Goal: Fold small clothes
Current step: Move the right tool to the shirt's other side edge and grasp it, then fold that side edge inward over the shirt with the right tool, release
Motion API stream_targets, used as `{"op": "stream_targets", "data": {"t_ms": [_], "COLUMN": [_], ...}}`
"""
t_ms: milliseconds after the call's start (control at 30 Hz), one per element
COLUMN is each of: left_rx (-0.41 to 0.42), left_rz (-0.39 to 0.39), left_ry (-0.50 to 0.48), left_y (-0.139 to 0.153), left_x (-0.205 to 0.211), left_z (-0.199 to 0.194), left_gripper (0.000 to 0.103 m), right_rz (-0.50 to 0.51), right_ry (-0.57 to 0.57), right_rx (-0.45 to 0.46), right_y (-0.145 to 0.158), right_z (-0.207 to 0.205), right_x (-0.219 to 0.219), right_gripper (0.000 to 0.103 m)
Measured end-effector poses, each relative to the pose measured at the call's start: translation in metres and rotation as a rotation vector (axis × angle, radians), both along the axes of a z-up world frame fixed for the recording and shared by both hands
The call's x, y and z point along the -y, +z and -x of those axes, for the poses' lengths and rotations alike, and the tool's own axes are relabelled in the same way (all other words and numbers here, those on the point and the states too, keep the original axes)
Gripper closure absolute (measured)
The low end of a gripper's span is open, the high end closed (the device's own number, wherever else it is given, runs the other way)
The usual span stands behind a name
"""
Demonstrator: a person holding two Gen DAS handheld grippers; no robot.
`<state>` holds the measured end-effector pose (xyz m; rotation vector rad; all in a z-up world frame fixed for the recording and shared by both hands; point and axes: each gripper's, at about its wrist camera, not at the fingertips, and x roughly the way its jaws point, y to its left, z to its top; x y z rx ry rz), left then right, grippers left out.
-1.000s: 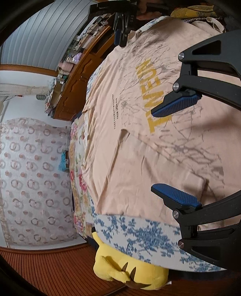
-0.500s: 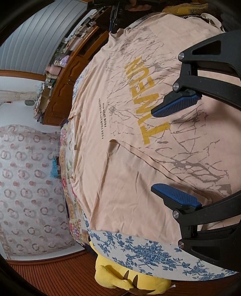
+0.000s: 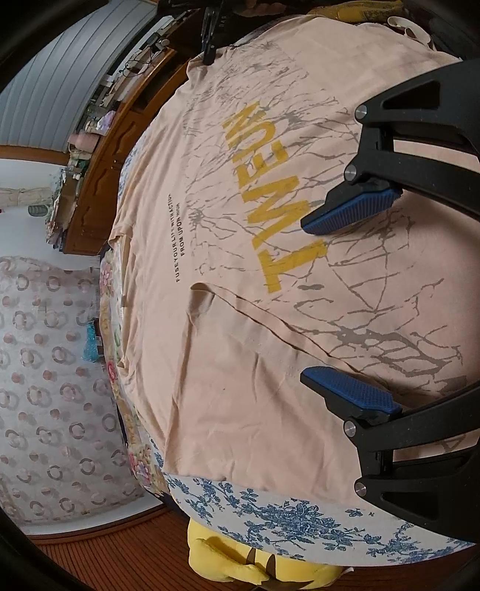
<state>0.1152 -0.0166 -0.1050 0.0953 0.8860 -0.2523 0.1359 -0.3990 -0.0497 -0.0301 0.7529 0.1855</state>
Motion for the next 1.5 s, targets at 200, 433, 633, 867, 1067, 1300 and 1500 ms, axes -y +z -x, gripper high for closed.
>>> {"op": "stream_targets", "data": {"t_ms": [200, 433, 633, 867, 1067, 1300, 1500], "left_rx": [0.0, 0.0, 0.0, 0.0, 0.0, 0.001, 0.035], "left_rz": [-0.017, -0.034, -0.028, -0.027, -0.027, -0.021, 0.025], "left_ry": [-0.001, -0.001, -0.001, 0.0, 0.0, 0.0, 0.01], "left_y": [-0.001, -0.001, -0.001, 0.0, 0.0, 0.0, 0.011], "left_x": [0.001, 0.004, 0.004, 0.004, 0.004, 0.004, -0.001], "left_z": [0.0, -0.001, -0.001, -0.001, 0.0, 0.0, 0.006], "left_gripper": [0.027, 0.027, 0.027, 0.027, 0.027, 0.027, 0.027], "right_rz": [0.018, 0.011, -0.017, 0.029, -0.028, -0.062, -0.101], "right_ry": [0.016, 0.109, 0.258, 0.338, 0.295, 0.169, 0.182], "right_rx": [0.054, 0.161, 0.168, 0.088, 0.122, 0.037, -0.018], "right_y": [0.012, 0.05, 0.056, 0.02, 0.036, 0.015, 0.004], "right_z": [0.006, 0.023, 0.036, 0.036, 0.035, 0.007, -0.017], "right_x": [-0.009, -0.044, -0.095, -0.124, -0.102, -0.068, -0.071], "right_gripper": [0.093, 0.094, 0.094, 0.067, 0.055, 0.055, 0.076]}}
